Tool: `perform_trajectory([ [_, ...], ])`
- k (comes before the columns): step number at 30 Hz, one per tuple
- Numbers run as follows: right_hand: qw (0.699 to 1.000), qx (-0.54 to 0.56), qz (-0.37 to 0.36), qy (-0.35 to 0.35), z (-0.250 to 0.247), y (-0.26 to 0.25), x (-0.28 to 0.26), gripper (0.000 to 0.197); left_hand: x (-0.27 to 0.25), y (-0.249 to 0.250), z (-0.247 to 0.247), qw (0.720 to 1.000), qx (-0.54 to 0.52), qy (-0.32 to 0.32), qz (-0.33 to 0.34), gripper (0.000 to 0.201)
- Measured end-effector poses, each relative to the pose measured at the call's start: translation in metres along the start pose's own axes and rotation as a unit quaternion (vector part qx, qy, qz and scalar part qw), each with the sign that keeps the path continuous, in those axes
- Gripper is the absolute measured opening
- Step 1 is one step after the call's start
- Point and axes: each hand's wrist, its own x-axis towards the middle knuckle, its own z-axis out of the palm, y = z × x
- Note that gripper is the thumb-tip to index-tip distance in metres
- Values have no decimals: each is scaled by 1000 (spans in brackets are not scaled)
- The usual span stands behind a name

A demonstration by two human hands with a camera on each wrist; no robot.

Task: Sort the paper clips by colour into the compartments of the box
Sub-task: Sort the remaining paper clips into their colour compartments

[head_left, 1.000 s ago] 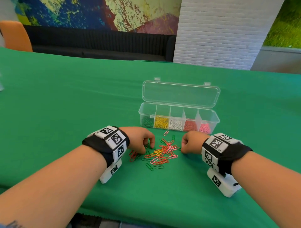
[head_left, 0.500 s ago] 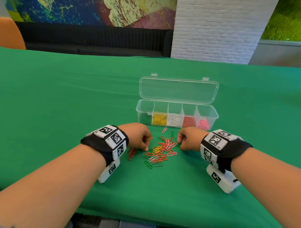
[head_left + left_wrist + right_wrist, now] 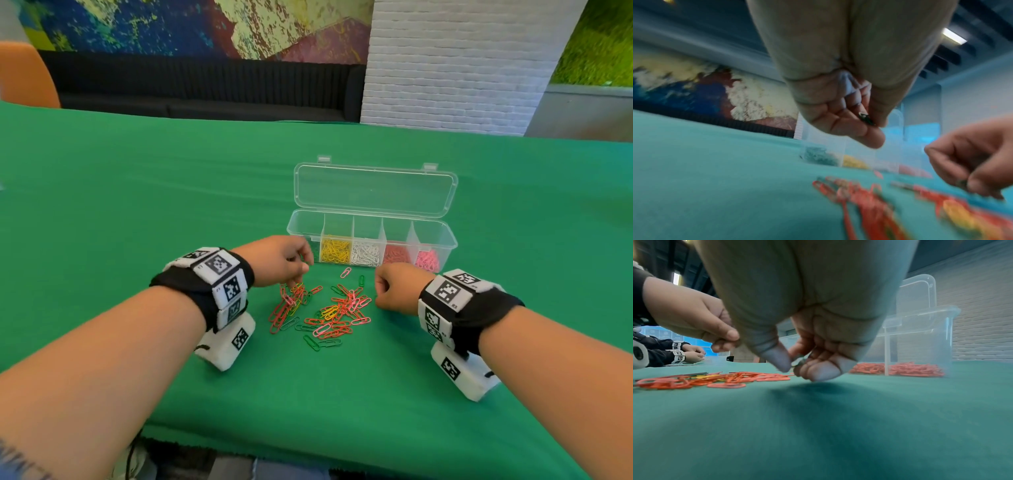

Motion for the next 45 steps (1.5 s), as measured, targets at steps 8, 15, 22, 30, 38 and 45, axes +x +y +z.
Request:
perform_trajectory([
  [8, 999, 44, -4, 21, -4, 2, 4, 21, -10, -2, -14, 952, -281, 23, -122, 32],
  [15, 999, -26, -31, 8, -17, -1, 8, 28, -9, 13, -2, 990, 105, -52, -83, 3],
  [22, 991, -113, -60, -33, -18, 1, 28, 38, 5, 13, 11, 980, 177, -77, -41, 23],
  [30, 991, -123, -54, -25, -17, 3, 34, 16, 11, 12, 15, 979, 187, -69, -33, 18],
  [38, 992, -120, -34, -30, -10, 2, 34, 26, 10, 10, 15, 978, 197, -63, -39, 22],
  [45, 997, -57, -49, 1, -13, 5, 29, 24, 9, 12, 13, 977, 200, -62, -30, 15],
])
